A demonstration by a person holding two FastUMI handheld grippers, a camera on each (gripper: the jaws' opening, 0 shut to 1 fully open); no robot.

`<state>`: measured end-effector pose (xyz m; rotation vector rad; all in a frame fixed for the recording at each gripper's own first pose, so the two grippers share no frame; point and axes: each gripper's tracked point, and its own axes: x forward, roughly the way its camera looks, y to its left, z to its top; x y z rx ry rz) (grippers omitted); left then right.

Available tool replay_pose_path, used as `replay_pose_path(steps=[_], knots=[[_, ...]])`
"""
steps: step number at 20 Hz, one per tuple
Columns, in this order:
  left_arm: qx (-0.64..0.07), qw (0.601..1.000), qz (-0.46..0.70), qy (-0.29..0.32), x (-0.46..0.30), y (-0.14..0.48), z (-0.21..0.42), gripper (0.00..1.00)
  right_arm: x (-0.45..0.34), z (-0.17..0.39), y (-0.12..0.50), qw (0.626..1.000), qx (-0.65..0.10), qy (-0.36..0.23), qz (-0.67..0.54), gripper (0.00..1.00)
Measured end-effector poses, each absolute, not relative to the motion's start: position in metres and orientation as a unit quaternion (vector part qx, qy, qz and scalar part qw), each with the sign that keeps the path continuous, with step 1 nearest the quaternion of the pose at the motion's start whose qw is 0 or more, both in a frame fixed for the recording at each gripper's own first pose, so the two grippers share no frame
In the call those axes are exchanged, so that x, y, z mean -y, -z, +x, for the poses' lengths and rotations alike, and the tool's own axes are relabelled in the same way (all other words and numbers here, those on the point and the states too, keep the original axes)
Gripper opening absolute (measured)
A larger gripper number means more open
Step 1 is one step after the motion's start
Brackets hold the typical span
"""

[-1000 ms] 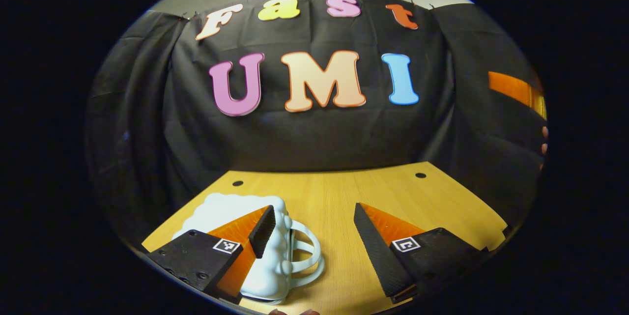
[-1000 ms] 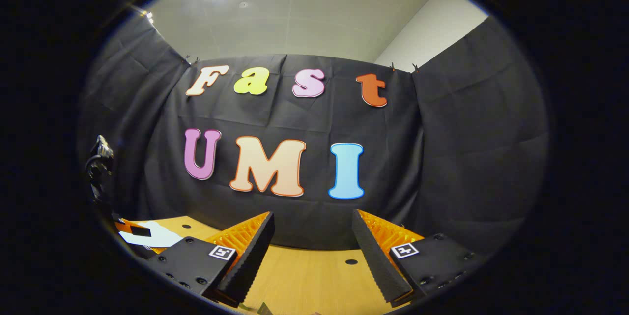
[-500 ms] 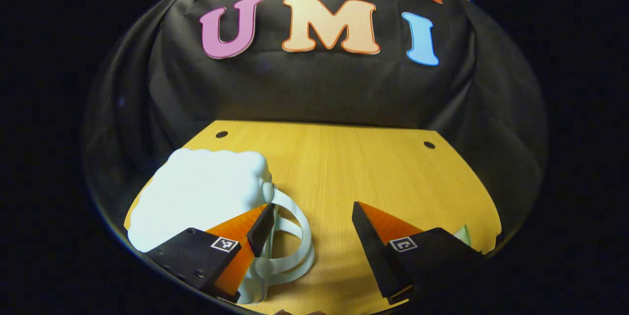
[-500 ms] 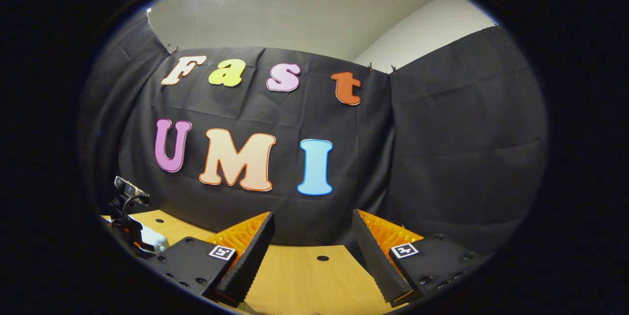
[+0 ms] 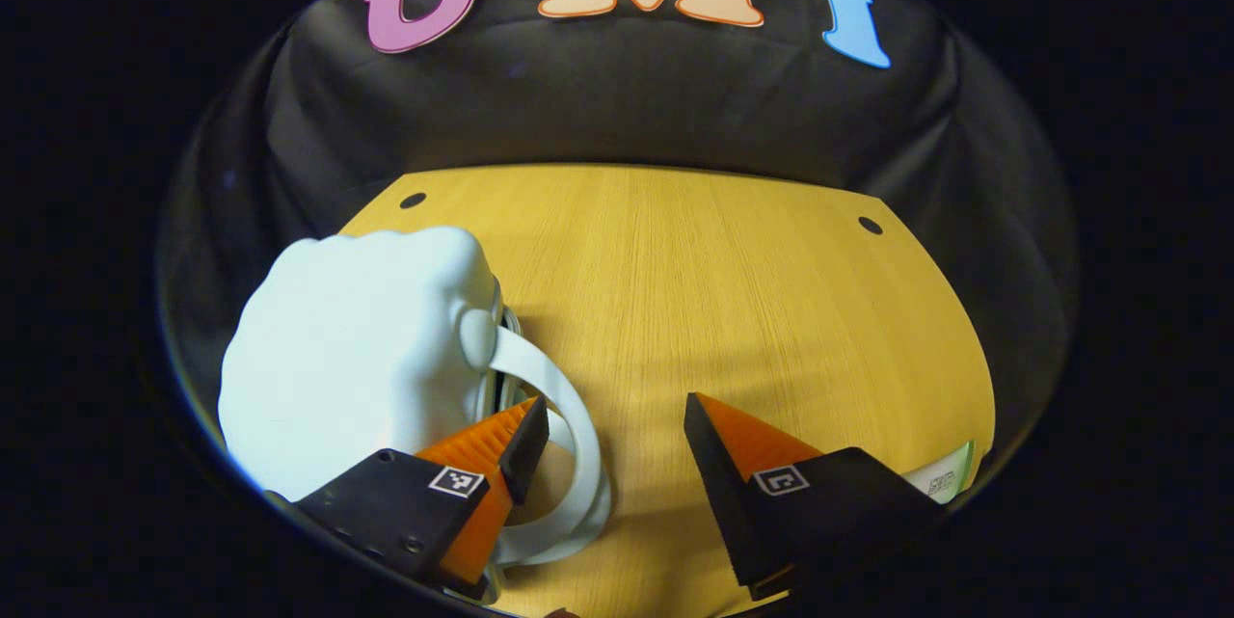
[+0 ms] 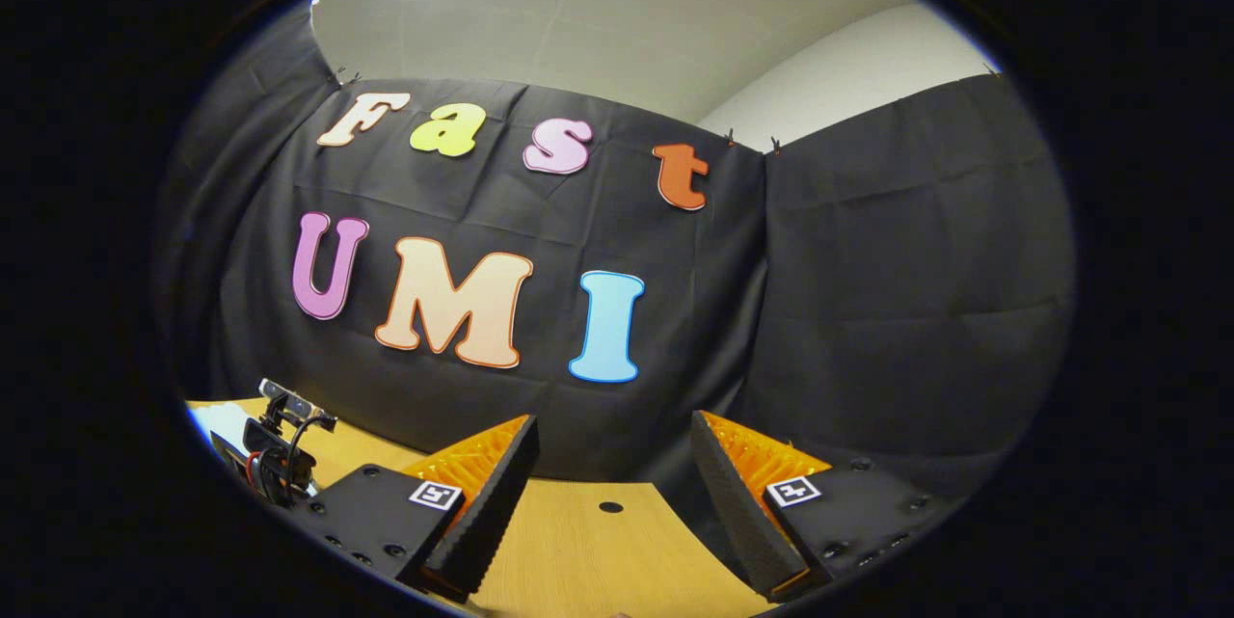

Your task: First open the suitcase, pack the skin care products into it, and then close the suitcase.

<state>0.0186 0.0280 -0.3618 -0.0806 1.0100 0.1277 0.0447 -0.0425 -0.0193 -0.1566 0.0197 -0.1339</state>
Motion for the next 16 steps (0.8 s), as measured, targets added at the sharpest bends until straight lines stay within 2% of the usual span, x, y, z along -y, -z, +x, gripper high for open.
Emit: replay_pose_path(steps=[3, 5, 9, 10, 12, 16], knots=[[-0.499, 0.863, -0.041, -0.067, -0.029, 0.374, 0.017, 0.85, 0.042, 0.040, 0.016, 0.994, 0.000, 0.067, -0.088, 1.00], [-0.508, 0.858, -0.042, -0.065, -0.028, 0.379, 0.016, 0.79, 0.046, 0.037, 0.018, 0.993, -0.002, 0.070, -0.094, 0.98], [-0.524, 0.848, -0.027, -0.077, -0.041, 0.386, 0.009, 0.46, 0.057, 0.028, 0.024, 0.993, -0.010, 0.083, -0.087, 0.98], [-0.526, 0.846, -0.024, -0.080, -0.045, 0.386, 0.008, 0.30, 0.057, 0.026, 0.026, 0.993, -0.011, 0.083, -0.087, 0.98], [-0.538, 0.839, -0.032, -0.074, -0.043, 0.389, 0.004, 0.12, 0.056, 0.022, 0.031, 0.993, -0.014, 0.075, -0.092, 1.00], [-0.545, 0.835, -0.036, -0.064, -0.042, 0.385, 0.006, 0.02, 0.058, 0.018, 0.036, 0.994, -0.015, 0.056, -0.090, 0.98]])
